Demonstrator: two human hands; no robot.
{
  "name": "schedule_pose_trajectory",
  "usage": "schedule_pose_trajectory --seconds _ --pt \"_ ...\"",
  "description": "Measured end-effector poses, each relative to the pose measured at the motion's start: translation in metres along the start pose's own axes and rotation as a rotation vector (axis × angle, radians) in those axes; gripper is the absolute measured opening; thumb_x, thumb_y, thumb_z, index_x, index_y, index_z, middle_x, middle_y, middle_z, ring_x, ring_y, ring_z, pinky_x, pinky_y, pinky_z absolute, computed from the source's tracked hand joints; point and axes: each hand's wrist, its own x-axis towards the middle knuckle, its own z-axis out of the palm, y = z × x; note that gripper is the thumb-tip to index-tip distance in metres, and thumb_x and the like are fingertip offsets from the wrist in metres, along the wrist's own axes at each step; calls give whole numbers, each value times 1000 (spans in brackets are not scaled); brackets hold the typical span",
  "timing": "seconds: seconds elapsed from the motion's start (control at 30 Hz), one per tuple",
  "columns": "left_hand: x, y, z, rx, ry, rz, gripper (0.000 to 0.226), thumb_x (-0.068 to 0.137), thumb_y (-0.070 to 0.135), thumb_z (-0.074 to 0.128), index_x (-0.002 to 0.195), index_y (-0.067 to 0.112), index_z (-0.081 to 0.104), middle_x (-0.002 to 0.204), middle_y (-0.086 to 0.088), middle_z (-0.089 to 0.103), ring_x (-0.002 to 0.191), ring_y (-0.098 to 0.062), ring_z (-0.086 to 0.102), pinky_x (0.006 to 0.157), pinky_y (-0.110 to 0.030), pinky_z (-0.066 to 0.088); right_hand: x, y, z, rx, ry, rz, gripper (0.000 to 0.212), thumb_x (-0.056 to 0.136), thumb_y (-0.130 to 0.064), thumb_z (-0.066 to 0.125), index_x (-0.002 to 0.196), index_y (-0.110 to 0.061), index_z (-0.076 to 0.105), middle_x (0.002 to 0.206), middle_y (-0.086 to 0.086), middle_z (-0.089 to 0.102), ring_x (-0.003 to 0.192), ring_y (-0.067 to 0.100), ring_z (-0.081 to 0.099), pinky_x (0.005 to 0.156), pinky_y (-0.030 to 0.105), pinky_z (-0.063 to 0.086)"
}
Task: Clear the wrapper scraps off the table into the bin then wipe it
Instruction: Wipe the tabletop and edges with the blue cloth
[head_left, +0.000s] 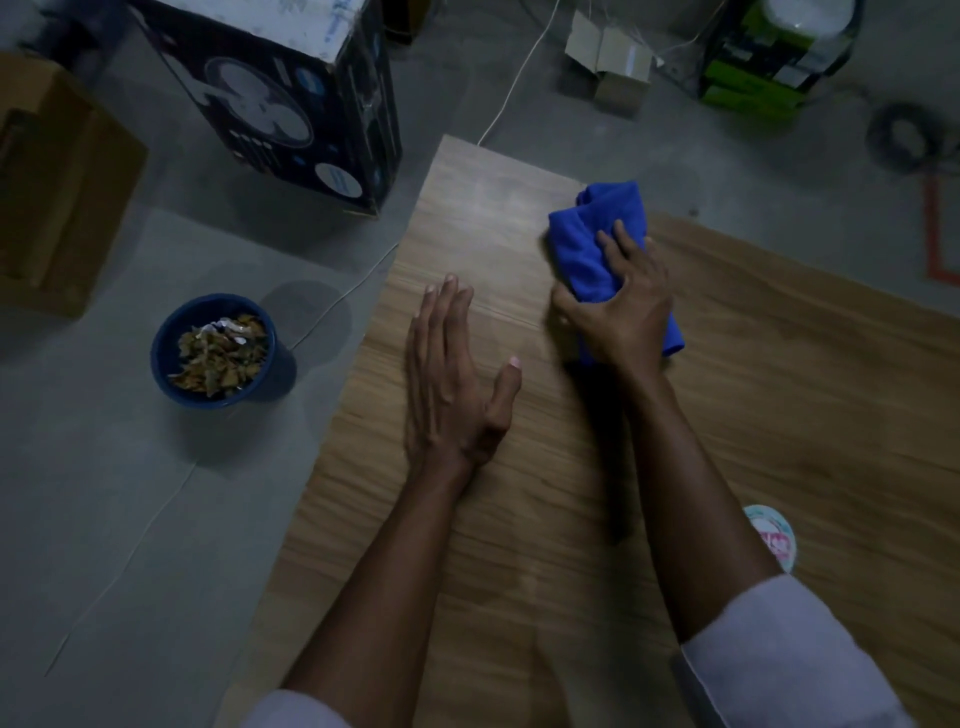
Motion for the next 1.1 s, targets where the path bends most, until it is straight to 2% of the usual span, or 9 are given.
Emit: schedule_pose_trajectory --seconds 0.13,0.33,0.47,0.67,0.73,0.8,0.9,1.0,1.1 --pt "-1 0 0 6 -12 -1 80 88 44 50 157 10 31 167 -7 26 157 -21 14 125 -49 20 0 -2 4 -68 -22 11 93 70 -52 84 148 -14 51 162 1 38 154 28 20 126 36 14" --pt "-1 0 0 3 -11 -4 80 87 43 51 157 9 32 166 -8 27 157 -22 15 124 -50 21 2 -5 9 -43 64 41 80 79 -48 82 146 -14 54 160 -1 41 154 25 22 124 38 16" --pt "-1 1 -1 10 -19 -8 80 88 43 51 158 11 29 168 -6 24 157 -20 13 125 -50 20 0 0 10 -95 27 -14 84 77 -50 82 148 -16 52 161 -1 40 154 26 22 124 37 15" --pt "0 -1 1 18 -20 13 80 88 43 50 157 9 30 167 -8 25 157 -22 14 124 -51 21 -10 12 12 -7 194 -86 52 79 -29 63 127 -11 71 138 9 64 134 35 55 114 46 42" --pt "0 -2 1 -6 -2 22 79 89 43 50 157 7 32 166 -9 27 157 -23 17 123 -51 22 -47 6 18 23 85 -282 47 79 -17 65 125 -11 72 134 10 67 129 35 60 109 48 46" --pt "-1 -2 1 -58 21 28 76 92 42 48 156 5 33 166 -10 29 156 -24 20 123 -52 23 -90 -3 18 112 -142 -470 54 71 -1 64 123 -10 73 131 7 69 127 30 61 109 45 46" --pt "-3 -4 0 -129 59 33 72 94 38 46 155 2 35 164 -12 32 155 -26 22 123 -51 24 -90 0 9 165 -291 -602 55 66 5 63 118 -8 76 128 7 71 121 23 66 105 41 49" --pt "-1 -3 0 -108 48 36 74 92 40 48 154 3 36 164 -13 32 155 -26 21 125 -48 21 -32 5 1 57 -170 -544 55 62 -7 61 114 -10 78 123 7 73 112 22 70 96 45 55" --pt "-1 -2 1 -99 34 31 76 89 39 52 154 3 37 163 -13 32 155 -26 20 124 -50 22 -12 -8 8 29 -50 -309 64 52 -8 53 109 -17 80 117 0 76 107 19 72 96 39 55"
